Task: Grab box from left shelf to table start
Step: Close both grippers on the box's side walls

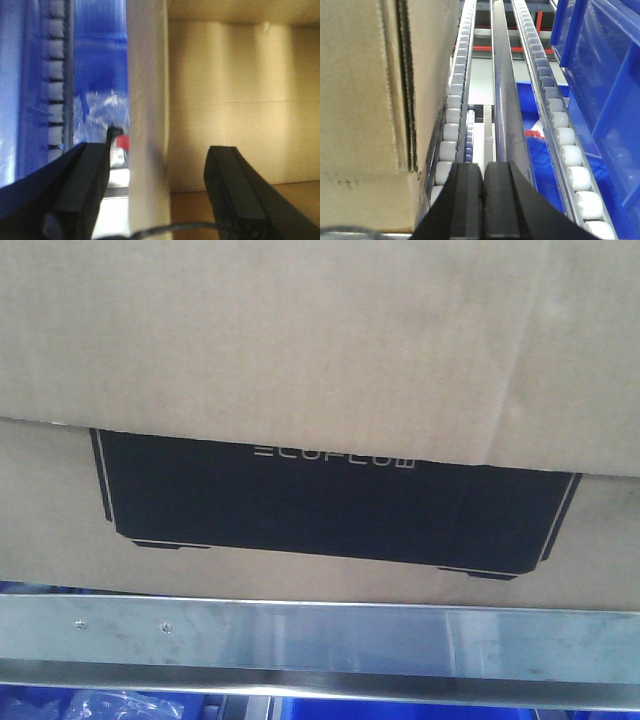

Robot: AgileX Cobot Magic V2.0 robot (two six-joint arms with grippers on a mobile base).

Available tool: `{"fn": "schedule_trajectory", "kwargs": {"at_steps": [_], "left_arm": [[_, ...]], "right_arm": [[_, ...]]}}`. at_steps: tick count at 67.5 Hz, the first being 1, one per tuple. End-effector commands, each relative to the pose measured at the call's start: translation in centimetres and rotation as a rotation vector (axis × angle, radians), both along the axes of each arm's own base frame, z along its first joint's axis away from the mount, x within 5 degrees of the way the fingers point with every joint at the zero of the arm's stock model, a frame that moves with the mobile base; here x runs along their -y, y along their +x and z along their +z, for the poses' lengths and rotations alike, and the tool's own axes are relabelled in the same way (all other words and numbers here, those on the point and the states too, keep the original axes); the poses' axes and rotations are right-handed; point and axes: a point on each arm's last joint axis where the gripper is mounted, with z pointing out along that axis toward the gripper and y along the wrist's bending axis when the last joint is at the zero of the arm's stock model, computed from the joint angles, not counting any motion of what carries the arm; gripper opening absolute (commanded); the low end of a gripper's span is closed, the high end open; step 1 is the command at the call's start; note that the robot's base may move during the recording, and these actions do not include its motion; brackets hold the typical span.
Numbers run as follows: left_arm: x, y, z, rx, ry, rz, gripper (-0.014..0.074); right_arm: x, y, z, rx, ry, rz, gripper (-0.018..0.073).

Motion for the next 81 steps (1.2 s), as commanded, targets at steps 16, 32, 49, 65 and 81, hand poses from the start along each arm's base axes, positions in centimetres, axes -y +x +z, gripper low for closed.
{"fn": "schedule_trajectory", "kwargs": {"at_steps": [16, 32, 49, 65, 81], "left_arm": [[0.6, 1.8, 1.0, 0.044, -0.021, 0.013, 0.0290], [0.3, 1.8, 1.0, 0.054, 0.012, 0.023, 0.0167], [0.2, 1.7, 0.8, 0.029, 0.021, 0.025, 0.0146], [0.2, 1.6, 0.8, 0.018, 0.025, 0.026, 0.0146], [0.2, 1.6, 0.8, 0.020, 0.024, 0.026, 0.0146]], "right_arm": [[0.1, 0.0, 1.0, 0.118, -0.011, -0.007, 0.0055], [0.1, -0.1, 1.9, 0.202, -0.015, -0.011, 0.0055], [0.0, -1.2, 6.9, 0.303, -0.023, -0.007, 0.0071], [-0.3, -3.2, 13.4, 0.334, -0.027, 0.003, 0.0480], [-0.3, -1.1, 18.8, 0.266, 0.015, 0.018, 0.0511]]}}
